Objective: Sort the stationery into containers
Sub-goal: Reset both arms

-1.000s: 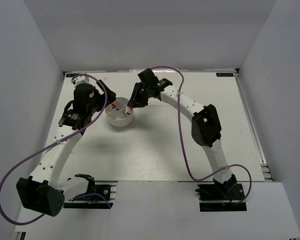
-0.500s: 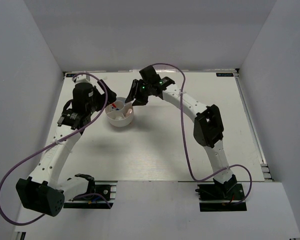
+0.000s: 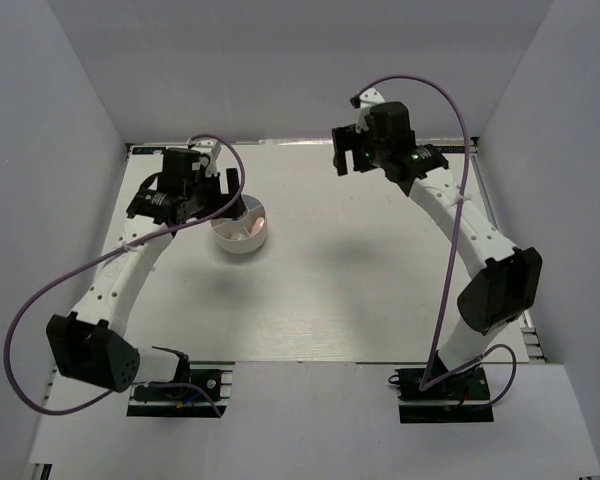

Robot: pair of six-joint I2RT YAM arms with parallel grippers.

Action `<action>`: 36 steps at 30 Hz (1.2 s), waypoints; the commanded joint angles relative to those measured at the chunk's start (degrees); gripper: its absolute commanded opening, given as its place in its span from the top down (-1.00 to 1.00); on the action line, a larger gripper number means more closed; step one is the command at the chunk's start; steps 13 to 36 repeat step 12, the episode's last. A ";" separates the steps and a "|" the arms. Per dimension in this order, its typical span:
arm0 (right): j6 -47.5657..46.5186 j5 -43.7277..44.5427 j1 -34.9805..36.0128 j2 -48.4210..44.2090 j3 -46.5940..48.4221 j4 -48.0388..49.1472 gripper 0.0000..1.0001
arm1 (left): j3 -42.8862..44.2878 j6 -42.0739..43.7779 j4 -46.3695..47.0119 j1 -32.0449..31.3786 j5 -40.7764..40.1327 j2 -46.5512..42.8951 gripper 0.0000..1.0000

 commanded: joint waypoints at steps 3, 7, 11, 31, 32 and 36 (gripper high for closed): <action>-15.51 6.31 -6.87 -6.26 -14.92 -2.44 -0.78 | -1.49 3.12 -6.46 0.22 -3.88 0.41 -0.96; -15.60 2.89 -11.10 -11.97 -23.99 -1.48 -0.78 | -6.24 1.54 -4.69 0.22 -7.85 -1.53 -0.96; -16.48 0.69 -14.53 -15.32 -28.93 -1.47 -0.78 | -8.26 0.84 -4.78 0.22 -6.88 -2.76 -0.96; -16.65 -0.19 -14.71 -15.59 -29.37 -2.00 -0.78 | -8.62 0.75 -4.61 0.22 -7.14 -3.20 -0.96; -16.65 -0.19 -14.71 -15.59 -29.37 -2.00 -0.78 | -8.62 0.75 -4.61 0.22 -7.14 -3.20 -0.96; -16.65 -0.19 -14.71 -15.59 -29.37 -2.00 -0.78 | -8.62 0.75 -4.61 0.22 -7.14 -3.20 -0.96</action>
